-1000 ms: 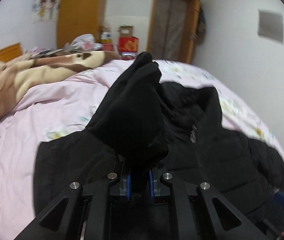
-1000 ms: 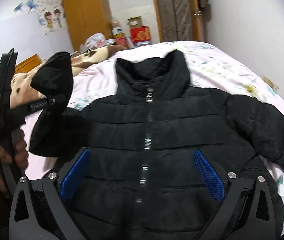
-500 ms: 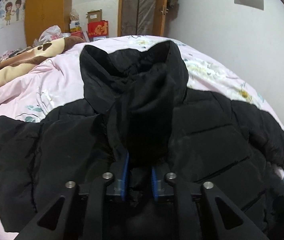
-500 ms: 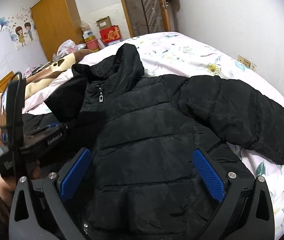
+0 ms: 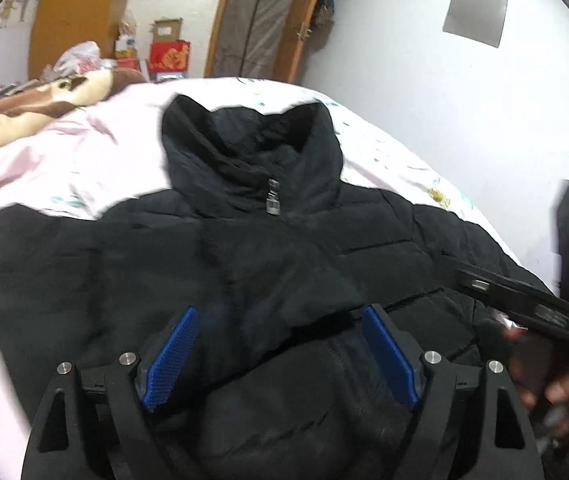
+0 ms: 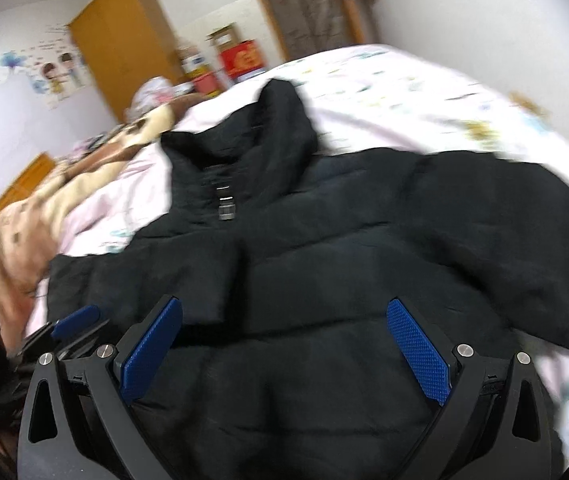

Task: Fold large clothes

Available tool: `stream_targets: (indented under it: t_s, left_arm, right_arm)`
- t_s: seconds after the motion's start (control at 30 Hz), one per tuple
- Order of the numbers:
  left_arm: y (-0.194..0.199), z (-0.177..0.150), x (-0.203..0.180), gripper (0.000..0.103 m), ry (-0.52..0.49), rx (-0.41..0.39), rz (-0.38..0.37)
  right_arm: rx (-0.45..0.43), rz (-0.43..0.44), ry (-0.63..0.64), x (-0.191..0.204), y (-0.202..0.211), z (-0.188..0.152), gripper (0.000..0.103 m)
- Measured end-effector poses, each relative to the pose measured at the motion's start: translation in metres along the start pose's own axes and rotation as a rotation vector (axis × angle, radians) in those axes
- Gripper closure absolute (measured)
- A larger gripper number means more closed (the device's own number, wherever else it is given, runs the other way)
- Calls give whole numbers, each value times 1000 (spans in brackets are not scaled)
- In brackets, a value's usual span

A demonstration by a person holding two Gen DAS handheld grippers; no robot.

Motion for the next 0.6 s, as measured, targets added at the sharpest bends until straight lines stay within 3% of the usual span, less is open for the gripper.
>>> stream_targets:
  t_s: [0.07, 0.2, 0.33, 0.37, 0.43, 0.5, 0.57, 0.6]
  left_arm:
    - [25, 0, 10, 19, 17, -39, 18]
    - [72, -3, 46, 18, 32, -92, 212]
    - [89, -13, 87, 18, 116, -77, 290]
    - [90, -15, 97, 18, 144, -78, 290]
    - [87, -18, 112, 18, 195, -72, 273]
    - [85, -23, 127, 18, 282, -60, 281]
    - [82, -26, 135, 18, 322, -62, 259]
    - [80, -27, 139, 18, 326, -47, 292]
  right_arm:
    - [35, 44, 6, 13, -14, 0, 1]
    - [98, 77, 41, 43, -47, -3, 4]
    - [154, 79, 46, 64, -72, -4, 26]
    - [170, 66, 46, 65, -77, -6, 30]
    - [221, 64, 25, 68, -88, -11, 51]
    - [241, 76, -1, 69, -91, -13, 57]
    - [233, 88, -8, 69, -88, -13, 74]
    - [232, 96, -10, 70, -86, -12, 89]
Point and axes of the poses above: each gripper's, at about its wrist camera, not at the fingertips, and y roughly against the way its jaws point, x to its left, z to its top, the point moved 6 cm from there along -y, roughly the way its jaws point, and after that the axes turned 13 degrees about -z, right-handed, at the moved point
